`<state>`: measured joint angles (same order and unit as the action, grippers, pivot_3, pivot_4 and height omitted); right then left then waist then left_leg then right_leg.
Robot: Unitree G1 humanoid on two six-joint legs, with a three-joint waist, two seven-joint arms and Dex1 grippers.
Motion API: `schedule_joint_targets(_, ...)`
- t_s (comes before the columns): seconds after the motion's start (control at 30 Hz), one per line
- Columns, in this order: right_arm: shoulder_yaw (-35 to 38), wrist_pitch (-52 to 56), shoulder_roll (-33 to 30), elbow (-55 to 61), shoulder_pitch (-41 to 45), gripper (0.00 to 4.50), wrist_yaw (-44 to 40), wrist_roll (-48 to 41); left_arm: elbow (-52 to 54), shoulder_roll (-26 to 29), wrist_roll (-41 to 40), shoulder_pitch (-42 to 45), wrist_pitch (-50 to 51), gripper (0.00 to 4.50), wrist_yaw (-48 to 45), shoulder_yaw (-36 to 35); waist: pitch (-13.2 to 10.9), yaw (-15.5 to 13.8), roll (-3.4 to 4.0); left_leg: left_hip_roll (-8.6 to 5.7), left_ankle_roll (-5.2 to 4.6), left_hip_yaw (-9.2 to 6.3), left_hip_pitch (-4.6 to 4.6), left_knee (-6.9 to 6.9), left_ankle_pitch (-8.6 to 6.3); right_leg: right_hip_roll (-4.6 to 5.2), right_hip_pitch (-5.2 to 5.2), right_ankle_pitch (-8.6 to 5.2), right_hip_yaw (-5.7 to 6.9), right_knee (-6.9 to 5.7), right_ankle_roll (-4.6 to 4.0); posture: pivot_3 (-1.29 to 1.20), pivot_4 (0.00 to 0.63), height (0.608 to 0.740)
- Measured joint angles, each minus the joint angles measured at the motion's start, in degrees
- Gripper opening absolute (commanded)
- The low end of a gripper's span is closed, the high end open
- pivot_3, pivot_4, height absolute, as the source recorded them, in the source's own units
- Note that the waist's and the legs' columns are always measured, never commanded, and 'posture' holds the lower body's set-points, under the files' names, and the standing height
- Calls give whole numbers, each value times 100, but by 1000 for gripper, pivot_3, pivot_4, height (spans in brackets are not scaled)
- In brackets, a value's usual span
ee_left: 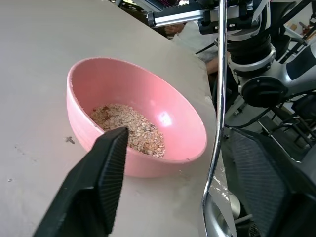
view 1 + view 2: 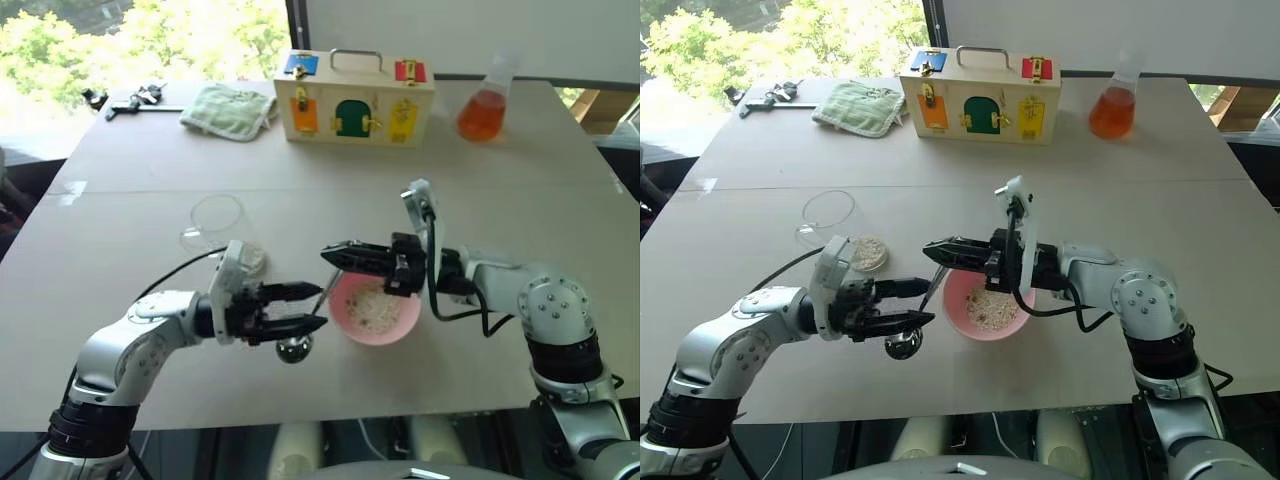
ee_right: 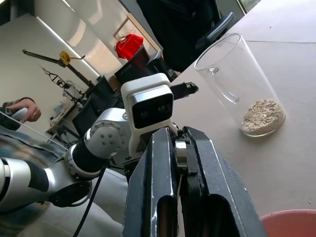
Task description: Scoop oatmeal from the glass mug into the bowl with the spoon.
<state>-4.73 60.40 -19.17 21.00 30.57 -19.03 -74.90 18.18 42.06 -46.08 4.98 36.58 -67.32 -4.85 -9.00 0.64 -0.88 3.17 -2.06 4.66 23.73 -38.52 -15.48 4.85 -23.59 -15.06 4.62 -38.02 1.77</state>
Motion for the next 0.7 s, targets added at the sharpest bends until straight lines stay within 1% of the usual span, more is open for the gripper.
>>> schedule_joint_targets(0.1, 249, 6, -66, -129, 27, 0, 141, -115, 302, 57, -31, -254, -46, 4276, 49, -257, 0, 1, 0, 2, 0, 0, 0, 0, 0, 2, 0, 0, 0, 0, 0, 0, 150, 740)
schedule_joint_targets(0.27, 745, 30, -362, -290, 58, 0, 526, -278, 1020, 120, -176, -763, -48, 4276, 494, -943, 0, -3, 0, 2, 0, -1, 0, 0, 0, 4, 1, 0, -1, 0, 0, 0, 150, 740)
schedule_joint_targets(0.37, 1118, 40, -573, -531, 112, 0, 1007, -426, 1736, 64, -188, -899, -46, 4276, 1356, -1487, 0, -25, 0, 1, 0, -3, 0, -2, 0, 8, 5, 2, -1, 0, 2, 0, 150, 740)
schedule_joint_targets(0.43, 1367, 28, -643, -817, 251, 0, 1375, -445, 2031, -187, 24, -537, -118, 4276, 2154, -1612, 0, -57, 1, -3, -1, -6, -2, -7, 1, 8, 10, 7, 0, -2, 8, 0, 150, 740)
schedule_joint_targets(0.5, 1557, -51, -586, -1243, 566, 0, 1839, -462, 2114, -531, 370, 219, -284, 4276, 3154, -1698, 0, -74, 0, -9, -1, -8, 0, -20, 1, -2, 13, 16, 4, -6, 6, 0, 150, 740)
schedule_joint_targets(0.6, 1768, -153, -502, -1826, 1001, 0, 2297, -422, 2186, -574, 743, 769, -420, 4276, 4034, -1875, 1, -36, 0, -10, 0, 1, -2, -25, 2, -4, 13, 19, -8, -5, 9, 0, 150, 740)
schedule_joint_targets(0.67, 1878, -214, -456, -2227, 1257, 0, 2531, -338, 2200, -576, 1007, 770, -461, 4276, 4393, -2063, 0, 8, 1, -9, 0, 10, -1, -24, 2, -4, 9, 19, -15, -3, 9, 0, 150, 740)
schedule_joint_targets(0.7, 1974, -251, -466, -2510, 1451, 0, 2697, -228, 2189, -591, 1228, 631, -479, 4276, 4679, -2338, 0, 20, 1, -7, 0, 20, 1, -19, 2, -5, 0, 19, -23, 2, 10, 0, 150, 740)
